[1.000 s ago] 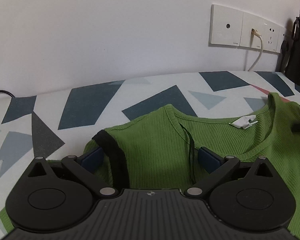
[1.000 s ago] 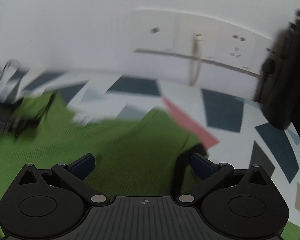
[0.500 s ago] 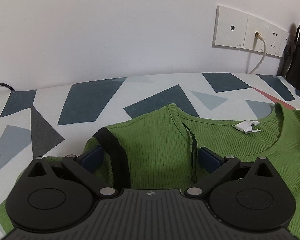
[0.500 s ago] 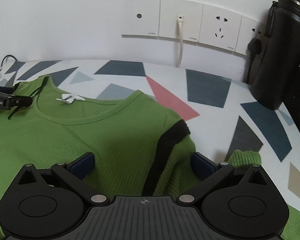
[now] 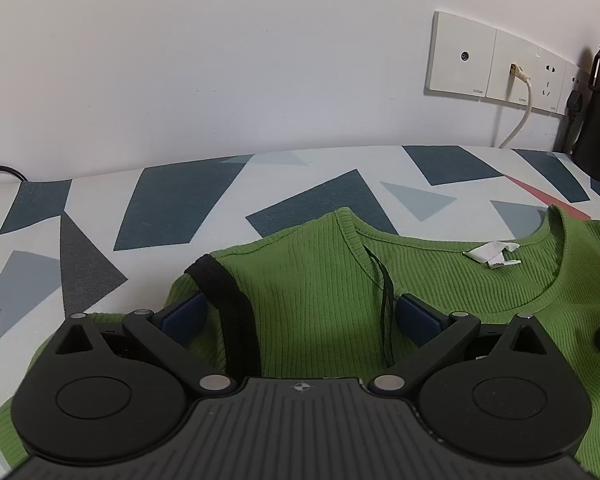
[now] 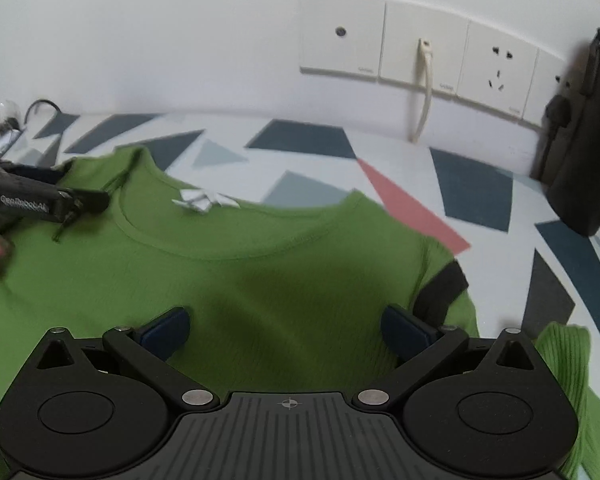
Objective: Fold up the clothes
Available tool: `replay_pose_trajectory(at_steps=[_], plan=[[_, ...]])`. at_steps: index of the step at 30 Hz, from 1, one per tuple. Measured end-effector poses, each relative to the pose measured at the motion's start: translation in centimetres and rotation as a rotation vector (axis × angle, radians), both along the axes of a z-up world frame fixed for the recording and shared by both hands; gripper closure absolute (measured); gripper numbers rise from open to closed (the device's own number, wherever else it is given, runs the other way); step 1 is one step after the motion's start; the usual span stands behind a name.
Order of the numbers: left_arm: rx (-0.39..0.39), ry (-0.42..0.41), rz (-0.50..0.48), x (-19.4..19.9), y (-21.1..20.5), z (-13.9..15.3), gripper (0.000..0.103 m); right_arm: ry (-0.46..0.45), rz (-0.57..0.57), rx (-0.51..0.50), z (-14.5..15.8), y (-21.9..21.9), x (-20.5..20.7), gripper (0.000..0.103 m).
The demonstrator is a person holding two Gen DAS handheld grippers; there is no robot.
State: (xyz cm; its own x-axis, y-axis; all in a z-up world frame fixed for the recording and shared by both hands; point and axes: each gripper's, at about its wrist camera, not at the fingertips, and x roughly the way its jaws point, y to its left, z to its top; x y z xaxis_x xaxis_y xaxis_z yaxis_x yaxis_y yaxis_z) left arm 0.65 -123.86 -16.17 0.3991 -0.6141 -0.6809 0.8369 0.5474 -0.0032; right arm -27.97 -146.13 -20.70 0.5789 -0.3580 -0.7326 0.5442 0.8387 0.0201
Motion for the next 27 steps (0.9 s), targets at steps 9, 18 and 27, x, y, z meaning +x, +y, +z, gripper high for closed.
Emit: replay_pose_trajectory(at_steps=[9,18,27], plan=[[-0.002,-0.002,-0.012,1.5,-0.1,-0.1,0.0,-0.072,0.045,-0.054,-0.6,1.0,-2.2,0.001],[-0.003,-0.012,0.0,1.1,0.2,-0.1,0.0,-0.083,0.042,-0.058,-0.6,1.0,-2.3,0.001],[0.027,-0.052,-0.013,0.1,0.4,0.2,0.0,-0.085,0.046,-0.059,-0.6,1.2,-2.3,0.001]])
